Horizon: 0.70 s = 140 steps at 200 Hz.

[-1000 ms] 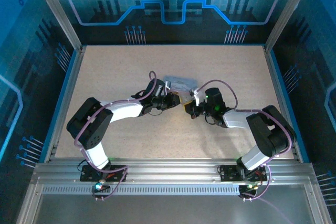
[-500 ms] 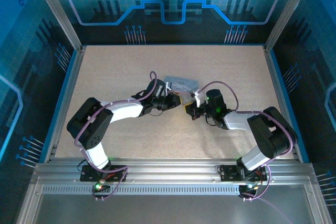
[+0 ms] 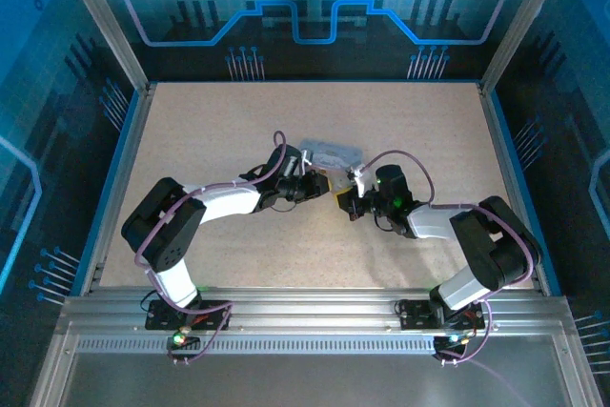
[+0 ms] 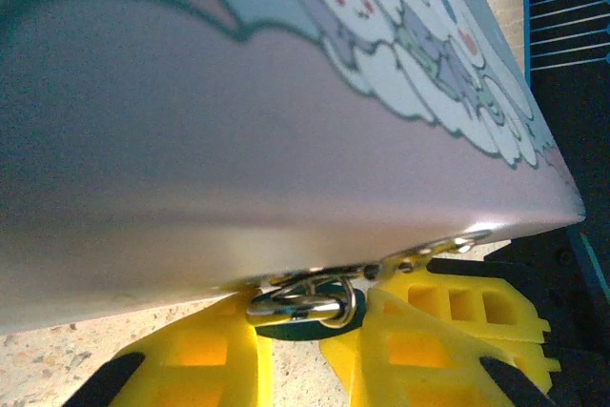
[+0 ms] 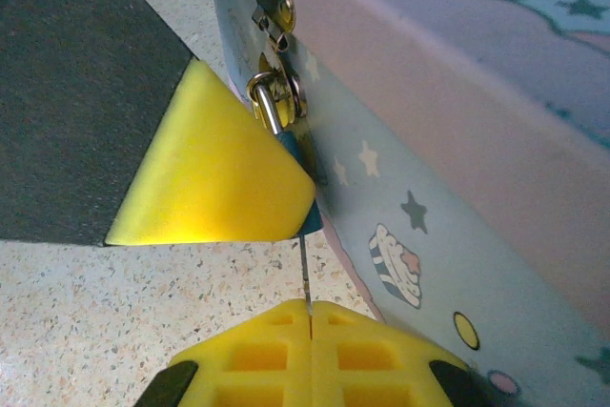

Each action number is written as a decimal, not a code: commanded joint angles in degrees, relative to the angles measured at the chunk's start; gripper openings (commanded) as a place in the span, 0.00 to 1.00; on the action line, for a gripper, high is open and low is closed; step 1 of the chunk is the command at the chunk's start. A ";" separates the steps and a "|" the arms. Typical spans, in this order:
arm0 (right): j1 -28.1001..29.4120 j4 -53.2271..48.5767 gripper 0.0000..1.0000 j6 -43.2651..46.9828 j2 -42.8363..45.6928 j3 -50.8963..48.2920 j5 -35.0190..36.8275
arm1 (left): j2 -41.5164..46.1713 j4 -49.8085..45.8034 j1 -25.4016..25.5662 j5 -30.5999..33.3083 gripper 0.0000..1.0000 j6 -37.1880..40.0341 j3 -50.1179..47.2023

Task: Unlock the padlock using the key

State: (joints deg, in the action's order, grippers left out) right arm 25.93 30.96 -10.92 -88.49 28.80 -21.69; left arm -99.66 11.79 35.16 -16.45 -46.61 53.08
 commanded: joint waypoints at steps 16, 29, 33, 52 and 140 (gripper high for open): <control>0.94 1.18 0.00 1.12 1.30 -0.84 -1.60 | 2.63 1.08 0.58 -2.10 0.14 1.04 0.18; 0.96 0.78 0.00 1.34 1.21 -0.85 -1.51 | 2.67 0.97 0.54 -2.10 0.14 1.08 0.18; 0.96 0.61 0.00 1.38 1.21 -0.85 -1.51 | 2.67 1.01 0.56 -2.05 0.14 1.09 0.18; 1.07 -0.01 0.00 1.61 0.96 -0.95 -1.21 | 2.71 1.04 0.52 -2.09 0.14 1.12 0.19; 1.14 -0.20 0.00 1.78 2.26 -1.51 0.12 | 2.64 0.73 0.45 -2.10 0.14 1.34 0.18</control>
State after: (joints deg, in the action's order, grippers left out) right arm 26.35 30.55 -10.04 -87.46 26.98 -21.56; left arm -99.59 10.94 35.16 -16.60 -46.44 53.08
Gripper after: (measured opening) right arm 0.051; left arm 0.213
